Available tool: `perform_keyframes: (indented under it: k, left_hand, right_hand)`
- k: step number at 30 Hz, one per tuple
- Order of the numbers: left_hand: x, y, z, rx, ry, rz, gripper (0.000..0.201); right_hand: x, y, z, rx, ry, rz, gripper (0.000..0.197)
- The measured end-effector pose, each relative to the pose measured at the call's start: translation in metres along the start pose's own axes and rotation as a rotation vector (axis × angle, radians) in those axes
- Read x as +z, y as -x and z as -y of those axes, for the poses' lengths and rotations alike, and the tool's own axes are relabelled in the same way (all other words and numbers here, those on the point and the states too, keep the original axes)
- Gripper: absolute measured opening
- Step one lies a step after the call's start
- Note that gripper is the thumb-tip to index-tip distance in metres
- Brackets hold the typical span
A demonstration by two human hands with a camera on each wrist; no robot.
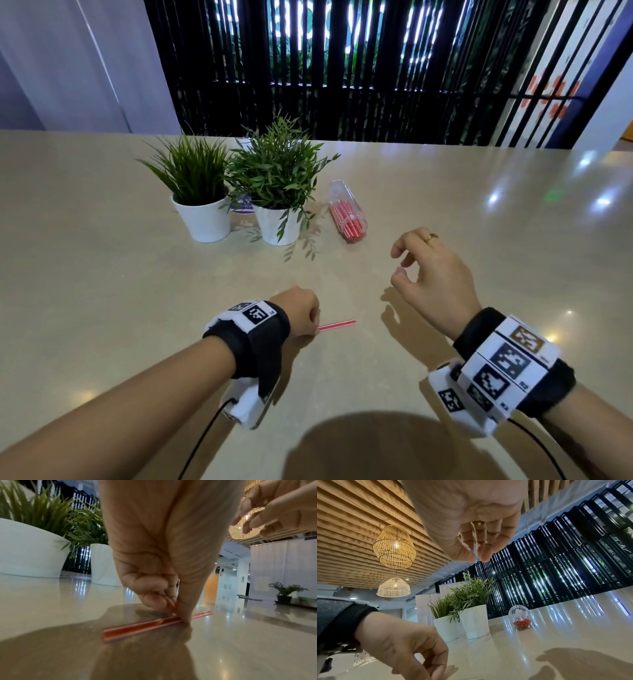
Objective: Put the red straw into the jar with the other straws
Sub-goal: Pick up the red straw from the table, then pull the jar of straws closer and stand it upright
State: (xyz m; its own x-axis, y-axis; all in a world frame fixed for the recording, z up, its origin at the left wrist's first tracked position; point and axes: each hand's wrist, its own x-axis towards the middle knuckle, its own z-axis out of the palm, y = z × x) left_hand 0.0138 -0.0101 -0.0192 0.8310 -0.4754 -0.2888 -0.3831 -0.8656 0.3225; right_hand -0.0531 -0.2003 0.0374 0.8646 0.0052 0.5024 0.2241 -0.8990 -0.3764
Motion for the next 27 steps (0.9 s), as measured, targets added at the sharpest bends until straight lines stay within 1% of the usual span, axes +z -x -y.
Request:
perform_keyframes:
  k: [2,4,6,9,11,13,16,18,20,23,25,27]
  left_hand:
    - [-0.001,0.001,0.0,-0.004,-0.002,0.035,0.003]
    - [-0.002,0.002,0.0,0.012,-0.034,0.043,0.003]
    - [-0.007,0.002,0.001,0.058,-0.02,-0.015,0.006]
    - [-0.019,0.0,0.003,0.136,0.095,-0.161,0.015]
    - [-0.029,0.0,0.002,0.172,0.123,-0.246,0.019]
    - [-0.041,0.002,-0.002,0.208,0.157,-0.358,0.017]
    - [-0.054,0.007,-0.005,0.248,0.303,-0.551,0.012]
    - [-0.058,0.009,-0.004,0.278,0.395,-0.642,0.009]
    - [-0.061,0.009,-0.003,0.293,0.445,-0.712,0.009]
    - [-0.063,0.002,0.0,0.282,0.476,-0.777,0.007]
    - [-0.064,-0.003,0.003,0.27,0.448,-0.797,0.006]
    - [-0.065,-0.009,0.005,0.26,0.402,-0.81,0.006]
  right_hand:
    - [0.002,-0.002,-0.002,-0.004,-0.012,0.017,0.014]
    - [0.005,-0.002,-0.003,-0.004,-0.03,0.041,0.013]
    - [0.009,-0.002,-0.003,0.008,-0.044,0.073,0.012]
    - [0.012,-0.002,-0.006,0.026,-0.076,0.103,0.01]
    - [0.013,-0.003,-0.008,0.034,-0.084,0.111,0.008]
    - [0.015,-0.007,-0.013,0.052,-0.094,0.109,0.006]
    - [0.022,-0.019,-0.022,0.099,-0.114,0.115,0.004]
    - [0.029,-0.033,-0.029,0.138,-0.105,0.133,0.004]
    - [0.035,-0.055,-0.036,0.134,-0.05,0.179,0.008]
    - [0.044,-0.092,-0.039,0.054,0.092,0.328,0.02]
    - [0.048,-0.116,-0.039,0.006,0.186,0.414,0.031]
    - [0.052,-0.138,-0.04,-0.037,0.276,0.459,0.042]
